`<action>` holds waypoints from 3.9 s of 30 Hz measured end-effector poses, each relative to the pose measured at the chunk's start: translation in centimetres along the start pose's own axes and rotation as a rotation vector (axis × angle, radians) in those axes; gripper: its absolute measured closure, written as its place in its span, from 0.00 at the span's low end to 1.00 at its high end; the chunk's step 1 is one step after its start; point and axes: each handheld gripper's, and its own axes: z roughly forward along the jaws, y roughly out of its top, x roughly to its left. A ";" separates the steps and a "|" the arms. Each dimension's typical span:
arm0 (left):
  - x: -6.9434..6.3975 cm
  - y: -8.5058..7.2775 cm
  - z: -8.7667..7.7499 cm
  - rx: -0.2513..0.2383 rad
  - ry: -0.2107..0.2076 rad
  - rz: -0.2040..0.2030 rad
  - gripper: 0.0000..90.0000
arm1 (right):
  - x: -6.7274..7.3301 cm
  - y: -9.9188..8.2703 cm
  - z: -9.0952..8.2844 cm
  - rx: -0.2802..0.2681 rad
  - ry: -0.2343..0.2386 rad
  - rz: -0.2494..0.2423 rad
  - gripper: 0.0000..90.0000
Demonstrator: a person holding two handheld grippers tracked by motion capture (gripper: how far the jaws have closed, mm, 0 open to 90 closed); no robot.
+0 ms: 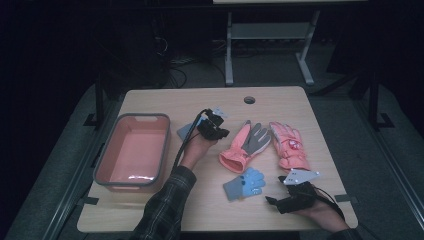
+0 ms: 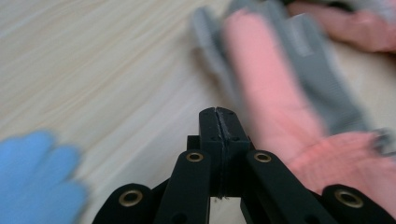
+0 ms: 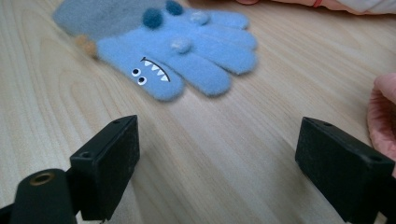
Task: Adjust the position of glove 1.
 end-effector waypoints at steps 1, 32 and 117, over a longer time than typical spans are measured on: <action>0.5 -0.3 0.0 -0.003 0.012 -0.012 1.00 | 0.0 0.0 0.0 0.002 -0.001 0.000 0.14; 4.6 -3.0 1.1 0.032 0.157 -0.104 1.00 | 0.0 0.0 0.0 -0.001 0.004 -0.010 0.15; 2.8 -3.7 -3.2 -0.030 -0.014 -0.189 0.97 | 0.0 0.0 0.0 -0.001 0.004 -0.017 0.15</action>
